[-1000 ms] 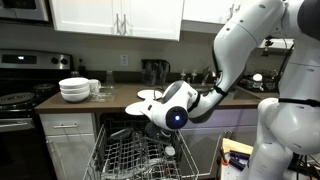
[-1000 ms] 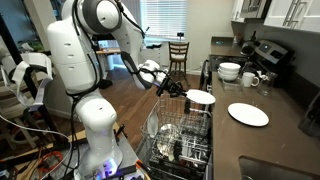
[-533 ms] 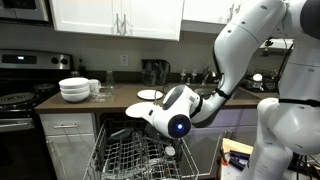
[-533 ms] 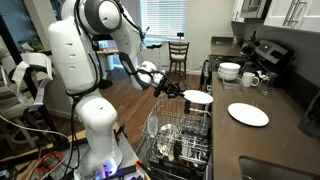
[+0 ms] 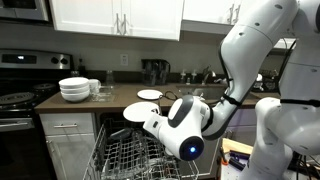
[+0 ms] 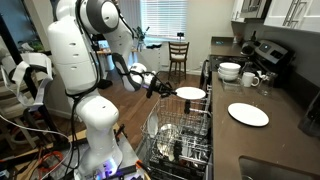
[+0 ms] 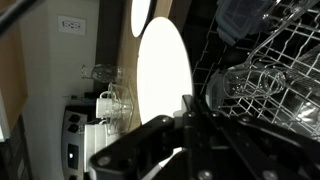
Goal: Take the top white plate and put it in the dishwasher
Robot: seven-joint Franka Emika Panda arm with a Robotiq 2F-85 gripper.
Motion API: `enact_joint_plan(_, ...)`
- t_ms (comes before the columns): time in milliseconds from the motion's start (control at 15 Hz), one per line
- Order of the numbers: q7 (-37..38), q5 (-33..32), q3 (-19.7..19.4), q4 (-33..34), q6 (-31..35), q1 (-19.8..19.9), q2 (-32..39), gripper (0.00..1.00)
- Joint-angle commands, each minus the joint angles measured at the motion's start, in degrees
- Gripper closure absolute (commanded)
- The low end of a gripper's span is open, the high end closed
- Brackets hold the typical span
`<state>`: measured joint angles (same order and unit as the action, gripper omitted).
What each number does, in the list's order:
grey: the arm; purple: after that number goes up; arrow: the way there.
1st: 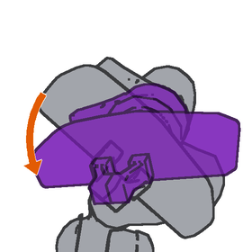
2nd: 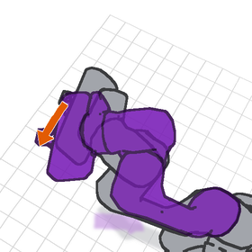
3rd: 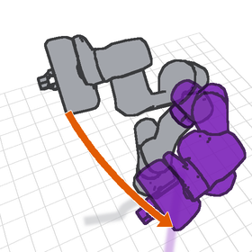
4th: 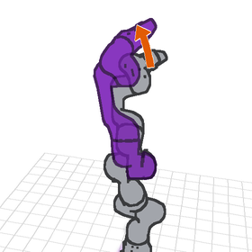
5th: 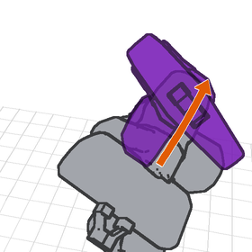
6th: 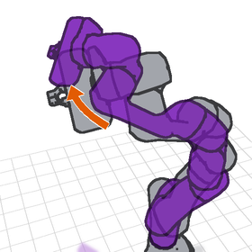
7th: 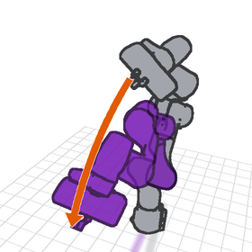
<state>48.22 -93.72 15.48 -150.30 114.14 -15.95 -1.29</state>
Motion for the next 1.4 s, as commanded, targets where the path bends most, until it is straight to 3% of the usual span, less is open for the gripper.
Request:
enact_joint_plan(0, 2.3, 1.6, 1.7, -2.4, 0.0, -1.7, -3.1, 0.98)
enact_joint_plan(400, 1.6, 4.5, 1.4, -4.0, 7.4, -2.1, -6.6, 0.98)
enact_joint_plan(867, -1.7, 7.4, -1.8, -5.8, 15.3, -1.1, -11.5, 0.98)
enact_joint_plan(1333, -9.1, 12.5, -4.5, -6.8, 18.1, -0.9, -16.1, 0.99)
